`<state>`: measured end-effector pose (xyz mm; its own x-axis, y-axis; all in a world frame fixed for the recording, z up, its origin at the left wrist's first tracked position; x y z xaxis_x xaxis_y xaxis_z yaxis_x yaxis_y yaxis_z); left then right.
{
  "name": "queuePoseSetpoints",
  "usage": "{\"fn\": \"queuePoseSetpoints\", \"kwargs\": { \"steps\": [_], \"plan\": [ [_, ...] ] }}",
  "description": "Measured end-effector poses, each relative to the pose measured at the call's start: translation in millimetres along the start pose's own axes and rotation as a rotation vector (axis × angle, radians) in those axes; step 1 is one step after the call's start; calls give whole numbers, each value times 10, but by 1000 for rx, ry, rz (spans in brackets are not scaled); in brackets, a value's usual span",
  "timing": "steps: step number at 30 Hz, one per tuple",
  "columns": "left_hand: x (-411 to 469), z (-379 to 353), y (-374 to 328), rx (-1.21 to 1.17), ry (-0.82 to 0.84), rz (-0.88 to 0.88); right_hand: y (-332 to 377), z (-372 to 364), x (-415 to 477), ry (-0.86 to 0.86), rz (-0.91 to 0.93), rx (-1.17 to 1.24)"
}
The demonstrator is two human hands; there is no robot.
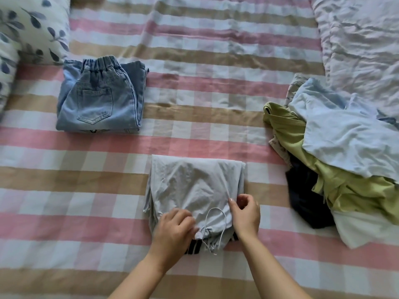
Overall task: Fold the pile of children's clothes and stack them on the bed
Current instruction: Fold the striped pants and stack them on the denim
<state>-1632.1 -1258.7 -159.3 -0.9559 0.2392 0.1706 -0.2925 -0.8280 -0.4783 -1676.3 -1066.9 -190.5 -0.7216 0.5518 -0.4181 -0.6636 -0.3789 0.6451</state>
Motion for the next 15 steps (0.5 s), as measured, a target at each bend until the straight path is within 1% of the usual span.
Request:
{"fn": "queuePoseSetpoints", "kwargs": {
  "steps": [1,3,5,6,7,9,11,13,15],
  "plan": [
    [52,8,35,-39,-83,155,22,8,8,-34,11,4],
    [129,23,175,-112,-212,566,40,5,-24,-43,-32,54],
    [172,4,349,-210,-195,979,-8,-39,-104,10,-126,108],
    [187,-8,436,-248,-171,1120,-40,-74,-139,31,-165,126],
    [191,-21,512,-271,-165,1206,-67,-102,-170,49,-190,130],
    [188,-51,635,-315,-178,1281,-96,-146,-216,81,-191,103],
    [171,-102,702,-426,-144,1324,-106,-152,-234,112,-159,79],
    [139,-144,742,-516,-61,1298,-124,-154,-241,126,-138,68],
    [126,-152,751,-537,-17,1214,-117,-143,-258,110,-115,67]
  ]
}}
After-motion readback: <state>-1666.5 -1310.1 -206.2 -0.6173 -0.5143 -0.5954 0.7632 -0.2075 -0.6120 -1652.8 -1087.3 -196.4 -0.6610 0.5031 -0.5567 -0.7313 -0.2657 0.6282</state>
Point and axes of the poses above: each hand's wrist, its own x-axis towards the middle knuckle, its own z-axis out of the back of the hand, y = z × x, the point moved 3 cm from there along x, towards the middle knuckle, and after that the axes turned 6 degrees about -y, right-handed, at the moved point
